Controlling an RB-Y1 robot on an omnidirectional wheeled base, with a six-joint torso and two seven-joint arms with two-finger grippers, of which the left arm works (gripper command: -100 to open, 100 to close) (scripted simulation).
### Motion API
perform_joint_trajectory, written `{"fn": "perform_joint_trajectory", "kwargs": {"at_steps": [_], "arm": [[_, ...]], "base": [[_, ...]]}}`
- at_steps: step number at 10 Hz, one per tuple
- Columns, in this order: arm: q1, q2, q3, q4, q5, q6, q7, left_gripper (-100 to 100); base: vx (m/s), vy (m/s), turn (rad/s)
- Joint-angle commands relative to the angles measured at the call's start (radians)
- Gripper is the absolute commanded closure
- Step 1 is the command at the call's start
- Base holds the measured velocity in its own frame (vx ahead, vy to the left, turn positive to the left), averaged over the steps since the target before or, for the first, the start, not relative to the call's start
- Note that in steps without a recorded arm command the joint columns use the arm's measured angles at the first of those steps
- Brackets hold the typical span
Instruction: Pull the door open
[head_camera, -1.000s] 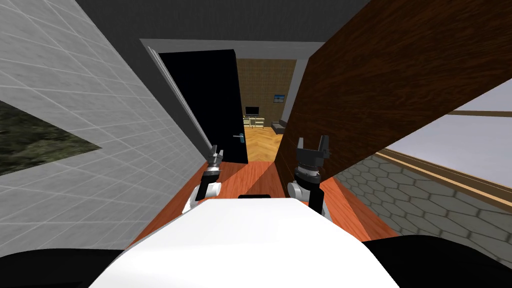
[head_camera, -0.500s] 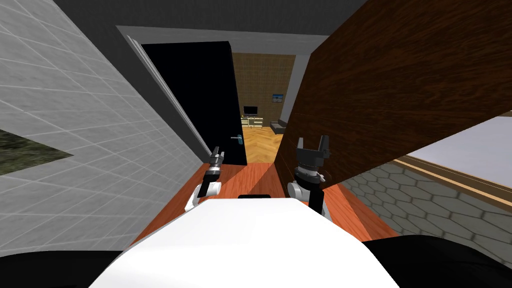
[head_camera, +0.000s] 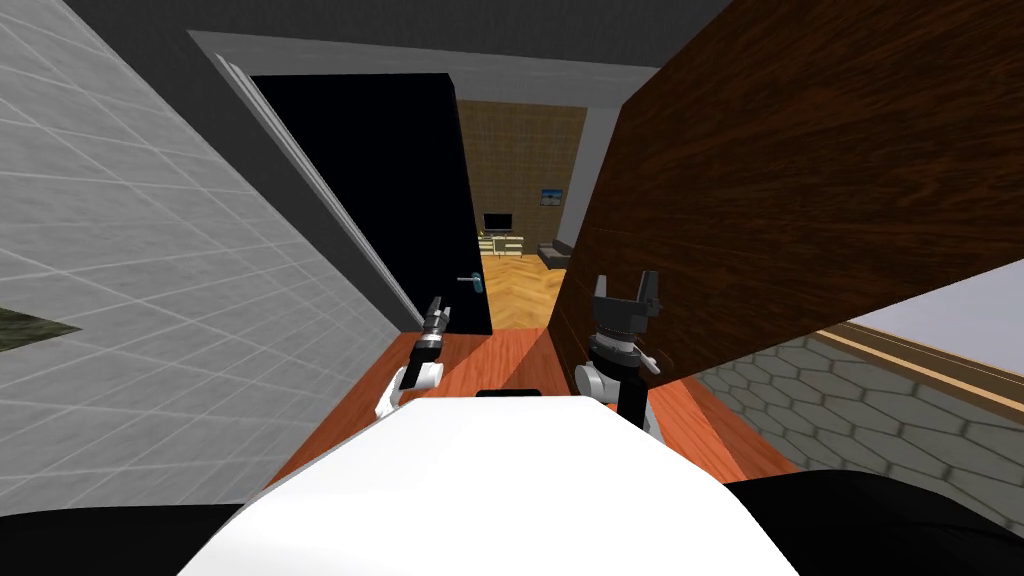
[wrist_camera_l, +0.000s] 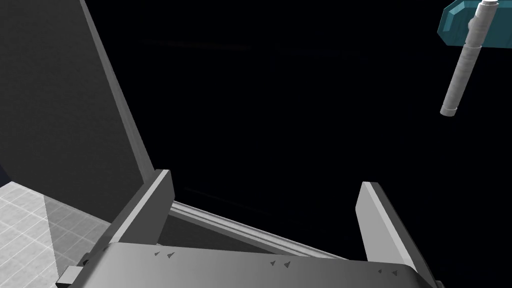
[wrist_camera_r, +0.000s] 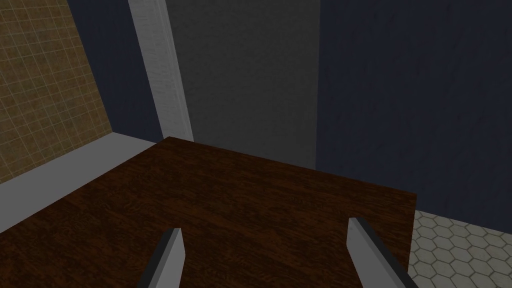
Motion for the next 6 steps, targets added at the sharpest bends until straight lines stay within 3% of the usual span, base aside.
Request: {"fn": "perform_joint_trajectory", "kwargs": {"at_steps": [1,6], "arm": [[-0.018,0.011,0.006,0.040,0.006,0.002,0.005,-100],[-0.065,0.035,0.019,0.150,0.023,0.015,0.015,-100]], "base": [[0.132,0.019,-0.037],[0.114,0.015,-0.050]]}}
